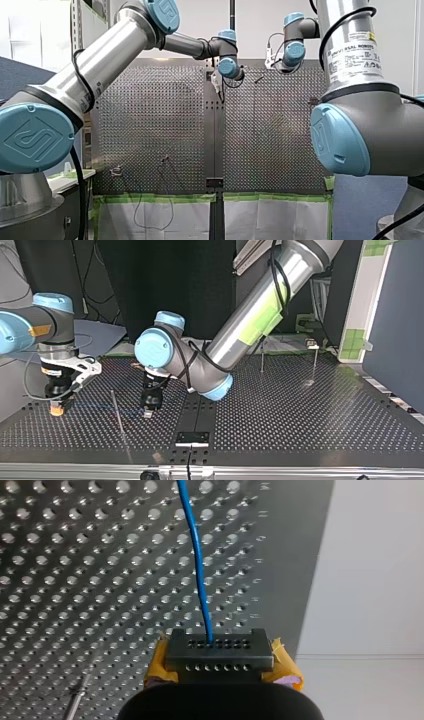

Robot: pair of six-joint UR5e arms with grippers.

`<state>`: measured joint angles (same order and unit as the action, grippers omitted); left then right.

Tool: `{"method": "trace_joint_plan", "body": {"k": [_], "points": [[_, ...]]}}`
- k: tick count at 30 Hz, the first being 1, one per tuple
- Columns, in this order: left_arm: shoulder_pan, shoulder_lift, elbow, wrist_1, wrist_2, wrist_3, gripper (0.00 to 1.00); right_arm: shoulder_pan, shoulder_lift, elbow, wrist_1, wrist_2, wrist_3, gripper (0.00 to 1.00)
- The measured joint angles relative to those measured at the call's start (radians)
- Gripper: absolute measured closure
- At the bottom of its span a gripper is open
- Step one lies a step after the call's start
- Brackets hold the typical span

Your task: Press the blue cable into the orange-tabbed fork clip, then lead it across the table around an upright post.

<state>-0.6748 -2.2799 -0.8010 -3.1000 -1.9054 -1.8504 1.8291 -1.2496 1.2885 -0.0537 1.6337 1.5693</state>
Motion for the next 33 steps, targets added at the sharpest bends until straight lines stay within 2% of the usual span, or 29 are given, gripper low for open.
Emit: {"method": "trace_joint_plan", "body": {"k": [10, 23, 26, 28, 33], "points": [[0.011, -0.008, -0.028, 0.005, 0.021, -0.010, 1.00, -0.013, 0.037, 0.003, -0.003, -0.039, 0.012, 1.00], [0.015, -0.108, 0.078, -0.021, 0.034, -0.034, 1.00, -0.034, 0.065, 0.006, -0.015, -0.051, 0.019, 1.00], [0.016, -0.120, 0.083, -0.022, 0.034, -0.036, 1.00, -0.035, 0.074, 0.016, -0.020, -0.051, 0.021, 1.00], [0.015, -0.129, 0.080, -0.024, 0.033, -0.034, 1.00, -0.035, 0.077, 0.029, -0.029, -0.051, 0.027, 1.00], [0.012, -0.138, 0.062, -0.019, 0.027, -0.030, 1.00, -0.040, 0.079, 0.074, -0.072, -0.051, 0.063, 1.00]]}}
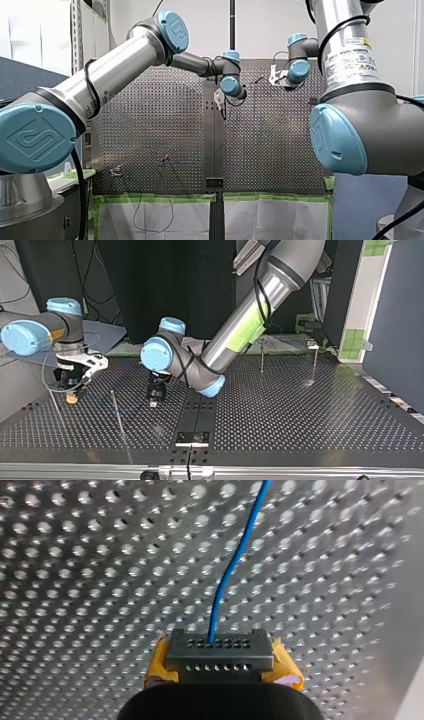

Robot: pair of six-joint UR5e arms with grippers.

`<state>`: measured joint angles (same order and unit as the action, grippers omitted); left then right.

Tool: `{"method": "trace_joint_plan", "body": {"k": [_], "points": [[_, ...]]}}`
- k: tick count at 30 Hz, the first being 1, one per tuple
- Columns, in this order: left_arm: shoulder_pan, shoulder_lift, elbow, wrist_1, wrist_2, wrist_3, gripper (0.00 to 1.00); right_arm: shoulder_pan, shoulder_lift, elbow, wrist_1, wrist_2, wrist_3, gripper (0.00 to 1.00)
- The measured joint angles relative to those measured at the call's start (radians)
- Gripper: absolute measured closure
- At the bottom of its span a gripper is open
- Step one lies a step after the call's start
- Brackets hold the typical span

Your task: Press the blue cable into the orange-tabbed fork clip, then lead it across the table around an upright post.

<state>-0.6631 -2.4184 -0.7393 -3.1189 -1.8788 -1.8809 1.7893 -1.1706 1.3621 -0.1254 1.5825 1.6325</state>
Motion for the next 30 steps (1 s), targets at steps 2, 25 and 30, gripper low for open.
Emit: {"method": "trace_joint_plan", "body": {"k": [2, 25, 30], "points": [[-0.001, -0.001, -0.003, 0.001, -0.003, 0.001, 1.00, 0.002, 0.001, 0.021, -0.021, 0.001, 0.014, 1.00], [-0.008, -0.001, -0.006, -0.008, -0.060, 0.085, 0.81, 0.016, 0.121, 0.226, -0.250, 0.022, 0.026, 1.00], [-0.018, -0.001, -0.006, -0.015, -0.087, 0.115, 0.81, 0.013, 0.165, 0.232, -0.293, 0.026, 0.020, 1.00]]}}
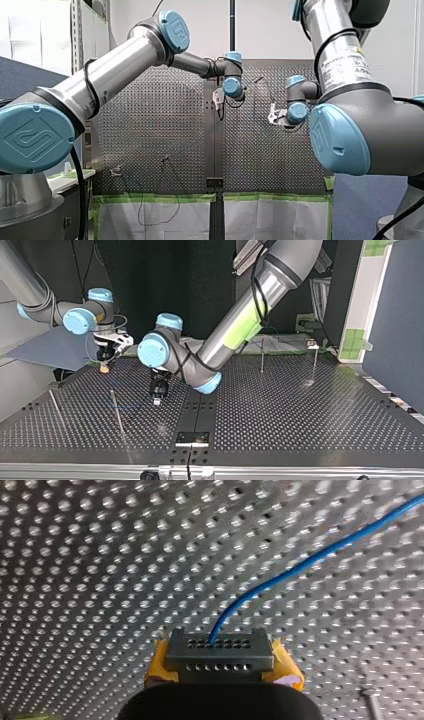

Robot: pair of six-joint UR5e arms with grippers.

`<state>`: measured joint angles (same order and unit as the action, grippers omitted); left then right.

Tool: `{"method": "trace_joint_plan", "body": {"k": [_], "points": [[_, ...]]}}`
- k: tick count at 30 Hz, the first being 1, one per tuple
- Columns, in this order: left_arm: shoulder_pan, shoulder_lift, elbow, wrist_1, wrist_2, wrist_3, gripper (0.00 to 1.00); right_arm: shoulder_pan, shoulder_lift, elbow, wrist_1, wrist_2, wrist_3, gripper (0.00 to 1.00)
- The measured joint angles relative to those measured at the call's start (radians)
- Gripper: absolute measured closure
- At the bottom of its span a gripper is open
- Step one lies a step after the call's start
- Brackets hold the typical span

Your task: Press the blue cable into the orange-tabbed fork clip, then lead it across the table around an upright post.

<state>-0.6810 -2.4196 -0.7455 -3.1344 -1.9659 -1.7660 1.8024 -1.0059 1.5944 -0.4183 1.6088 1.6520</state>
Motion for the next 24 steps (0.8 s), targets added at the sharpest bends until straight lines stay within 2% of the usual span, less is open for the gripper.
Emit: {"method": "trace_joint_plan", "body": {"k": [3, 5, 6, 7, 8, 9, 10, 11, 15, 20, 24], "points": [[-0.005, 0.000, 0.000, 0.000, -0.010, 0.011, 0.78, -0.003, 0.025, 0.001, -0.025, 0.004, -0.009, 1.00], [-0.008, 0.000, 0.000, 0.001, -0.019, 0.016, 0.57, -0.004, 0.044, 0.001, -0.044, 0.007, -0.015, 1.00], [-0.009, 0.000, 0.000, 0.002, -0.021, 0.018, 0.57, -0.005, 0.052, 0.001, -0.052, 0.008, -0.017, 1.00], [-0.010, 0.000, 0.000, 0.002, -0.023, 0.021, 0.42, -0.006, 0.061, 0.001, -0.060, 0.009, -0.019, 1.00], [-0.012, 0.000, 0.000, 0.002, -0.024, 0.025, 0.18, -0.008, 0.073, 0.001, -0.071, 0.010, -0.022, 1.00], [-0.013, 0.000, -0.001, 0.002, -0.026, 0.028, 0.18, -0.009, 0.082, 0.001, -0.078, 0.010, -0.024, 1.00], [-0.013, 0.000, -0.001, 0.002, -0.029, 0.029, 0.06, -0.011, 0.092, 0.002, -0.083, 0.011, -0.027, 1.00], [-0.015, 0.000, -0.001, 0.001, -0.034, 0.029, 0.00, -0.013, 0.104, 0.002, -0.089, 0.011, -0.030, 1.00], [-0.019, 0.000, -0.001, 0.002, -0.057, 0.016, 0.00, -0.021, 0.140, 0.002, -0.103, 0.011, -0.044, 1.00], [-0.021, 0.000, -0.001, 0.003, -0.062, 0.006, 0.00, -0.034, 0.178, 0.005, -0.112, 0.012, -0.058, 1.00], [-0.022, 0.000, -0.001, 0.002, -0.060, 0.004, 0.00, -0.047, 0.187, 0.023, -0.134, 0.012, -0.055, 1.00]]}}
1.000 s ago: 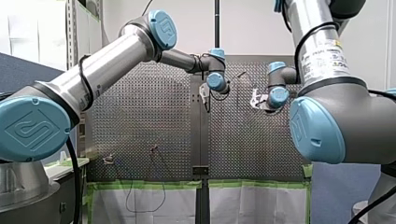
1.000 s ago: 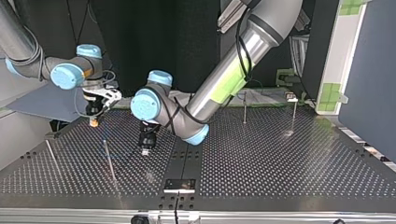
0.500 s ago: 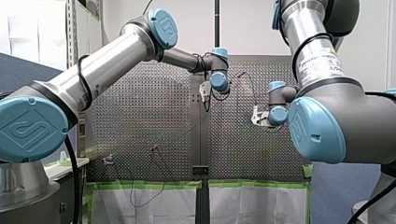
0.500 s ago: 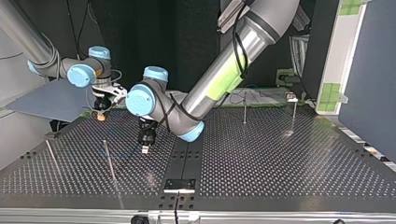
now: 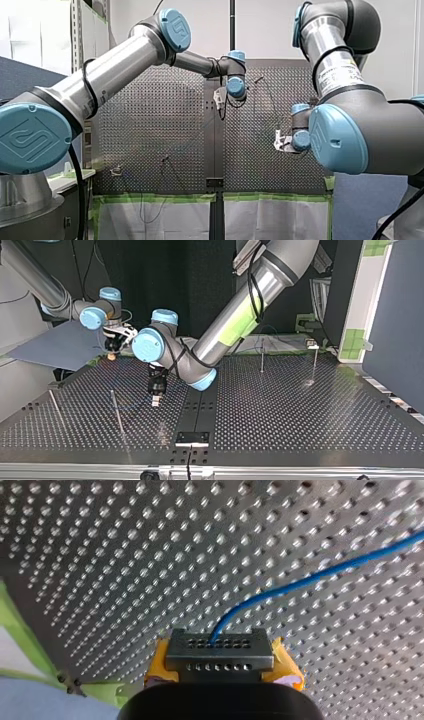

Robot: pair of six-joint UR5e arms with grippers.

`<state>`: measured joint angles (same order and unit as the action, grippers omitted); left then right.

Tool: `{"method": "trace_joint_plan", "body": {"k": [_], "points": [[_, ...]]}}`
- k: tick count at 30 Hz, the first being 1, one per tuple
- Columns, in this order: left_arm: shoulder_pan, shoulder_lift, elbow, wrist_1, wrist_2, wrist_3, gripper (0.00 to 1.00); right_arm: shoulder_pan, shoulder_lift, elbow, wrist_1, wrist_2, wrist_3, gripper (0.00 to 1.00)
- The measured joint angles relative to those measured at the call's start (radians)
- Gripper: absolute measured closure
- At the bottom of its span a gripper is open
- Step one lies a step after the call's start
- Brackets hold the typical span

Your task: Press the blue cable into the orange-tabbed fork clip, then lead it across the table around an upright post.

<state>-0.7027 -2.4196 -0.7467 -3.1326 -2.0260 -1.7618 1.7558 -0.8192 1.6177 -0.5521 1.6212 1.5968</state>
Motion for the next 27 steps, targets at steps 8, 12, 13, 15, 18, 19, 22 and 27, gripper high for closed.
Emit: {"method": "trace_joint_plan", "body": {"k": [8, 12, 13, 15, 18, 19, 22, 27], "points": [[0.000, 0.000, 0.000, -0.002, 0.000, -0.001, 0.00, -0.028, 0.021, 0.028, -0.067, 0.001, 0.010, 1.00], [0.000, 0.000, 0.000, -0.003, 0.001, -0.002, 0.00, -0.042, 0.044, 0.029, -0.076, 0.002, 0.011, 1.00], [0.001, 0.000, 0.000, -0.003, 0.001, -0.002, 0.00, -0.045, 0.048, 0.029, -0.077, 0.003, 0.012, 1.00], [0.001, 0.000, 0.000, -0.003, 0.001, -0.002, 0.00, -0.052, 0.055, 0.029, -0.079, 0.004, 0.015, 1.00], [0.001, 0.000, 0.000, -0.003, 0.000, -0.002, 0.00, -0.061, 0.063, 0.029, -0.086, 0.004, 0.022, 1.00], [0.002, 0.000, 0.000, -0.003, 0.000, -0.002, 0.00, -0.064, 0.066, 0.029, -0.088, 0.004, 0.024, 1.00], [0.002, 0.000, 0.000, -0.003, 0.000, -0.002, 0.00, -0.075, 0.079, 0.029, -0.095, 0.004, 0.036, 1.00], [0.002, 0.000, 0.000, -0.003, -0.001, -0.005, 0.00, -0.095, 0.122, 0.029, -0.119, 0.004, 0.069, 1.00]]}}
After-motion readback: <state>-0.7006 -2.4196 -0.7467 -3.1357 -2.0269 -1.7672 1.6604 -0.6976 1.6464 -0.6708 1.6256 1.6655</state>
